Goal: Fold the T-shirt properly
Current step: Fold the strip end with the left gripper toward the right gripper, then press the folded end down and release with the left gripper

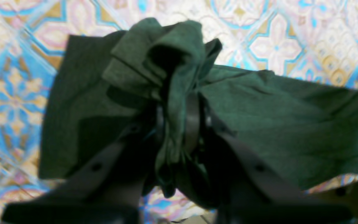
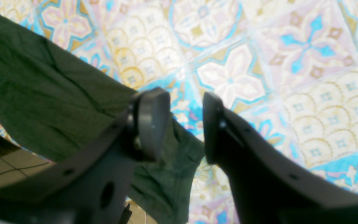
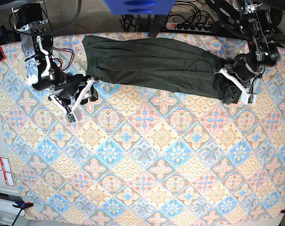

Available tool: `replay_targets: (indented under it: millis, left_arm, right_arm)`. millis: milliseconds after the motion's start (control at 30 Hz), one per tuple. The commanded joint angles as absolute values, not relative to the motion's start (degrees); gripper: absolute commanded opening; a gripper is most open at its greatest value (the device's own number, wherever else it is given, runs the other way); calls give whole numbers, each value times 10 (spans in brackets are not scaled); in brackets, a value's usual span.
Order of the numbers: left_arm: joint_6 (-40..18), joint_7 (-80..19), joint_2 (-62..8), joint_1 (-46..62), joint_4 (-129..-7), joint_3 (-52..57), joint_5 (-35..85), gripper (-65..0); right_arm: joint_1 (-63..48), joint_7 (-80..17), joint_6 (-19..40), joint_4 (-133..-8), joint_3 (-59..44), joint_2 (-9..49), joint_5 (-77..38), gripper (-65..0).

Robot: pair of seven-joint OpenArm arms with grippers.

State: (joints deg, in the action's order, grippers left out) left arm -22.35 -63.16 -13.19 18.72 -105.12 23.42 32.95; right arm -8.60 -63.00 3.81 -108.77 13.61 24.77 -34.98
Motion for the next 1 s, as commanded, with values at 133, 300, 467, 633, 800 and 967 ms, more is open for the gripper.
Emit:
replay_targets:
  millis: [133,300,467,633,800,967]
  left_arm:
    - [-223,-625,-129,180,-1060,184,332,-650]
    - [-223,-625,-129,178,-1059,163,332,-650]
    - [-223,-650,-129,178,-1059,134,332,-600]
    - [-223,-652,-131,178,-1061,117,333,-465]
    - [-223,-652,-145,182,-1066,119,349,-402]
    - [-223,-652,-207,182,-1073,132,441,-401]
  right_arm:
    - [-80,-622,39,-1098,132,255,-355,-433]
    - [-80,-622,39,-1098,132,255,-355,-433]
    - [-80,-622,39,-1098,132,255,-355,-433]
    - [-80,-622,39,-1098,132,255,-355,-433]
    - [-80,-622,39,-1098,132,255,-355,-433]
    - [-80,-622,39,-1098,116,255,-355,-433]
